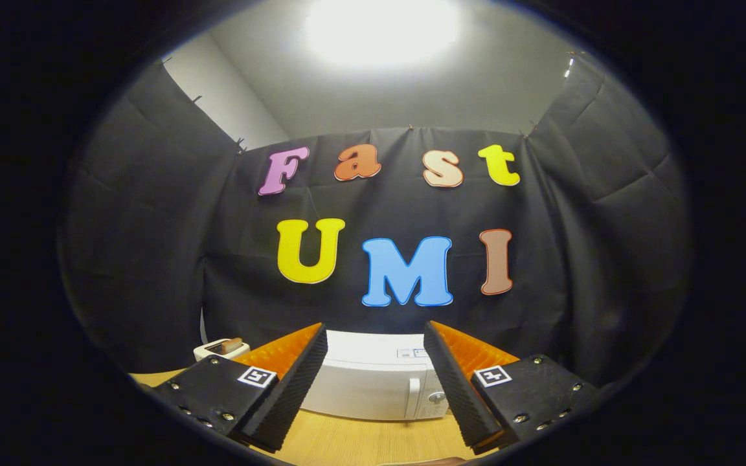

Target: Open the microwave, put the food inside, and close the microwave door.

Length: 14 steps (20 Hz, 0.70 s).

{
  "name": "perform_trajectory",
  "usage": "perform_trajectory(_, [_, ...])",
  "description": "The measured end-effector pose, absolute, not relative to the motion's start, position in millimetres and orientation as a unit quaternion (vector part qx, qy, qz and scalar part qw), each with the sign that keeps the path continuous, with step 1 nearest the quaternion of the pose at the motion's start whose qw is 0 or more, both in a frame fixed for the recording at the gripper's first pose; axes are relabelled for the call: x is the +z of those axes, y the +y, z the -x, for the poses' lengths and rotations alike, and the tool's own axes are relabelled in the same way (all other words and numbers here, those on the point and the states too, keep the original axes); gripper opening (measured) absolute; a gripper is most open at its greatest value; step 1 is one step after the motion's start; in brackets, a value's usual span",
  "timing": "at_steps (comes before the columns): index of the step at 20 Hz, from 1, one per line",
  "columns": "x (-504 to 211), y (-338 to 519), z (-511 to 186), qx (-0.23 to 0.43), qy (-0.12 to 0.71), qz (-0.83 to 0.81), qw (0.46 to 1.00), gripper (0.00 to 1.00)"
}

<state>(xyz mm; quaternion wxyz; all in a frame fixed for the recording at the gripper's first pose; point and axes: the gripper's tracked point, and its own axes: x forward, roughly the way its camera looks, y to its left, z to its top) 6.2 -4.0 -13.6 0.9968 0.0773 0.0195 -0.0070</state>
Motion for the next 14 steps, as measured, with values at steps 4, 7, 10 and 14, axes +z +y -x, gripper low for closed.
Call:
perform_trajectory(4, [-41, -4, -18, -0.007, 0.042, -0.081, 0.996, 0.96])
perform_trajectory(7, [-70, -10, -35, -0.018, 0.056, -0.079, 0.995, 0.96])
perform_trajectory(10, [-103, -14, -55, -0.025, 0.069, -0.082, 0.994, 0.96])
perform_trajectory(14, [-158, -20, -86, -0.035, 0.091, -0.078, 0.992, 0.96])
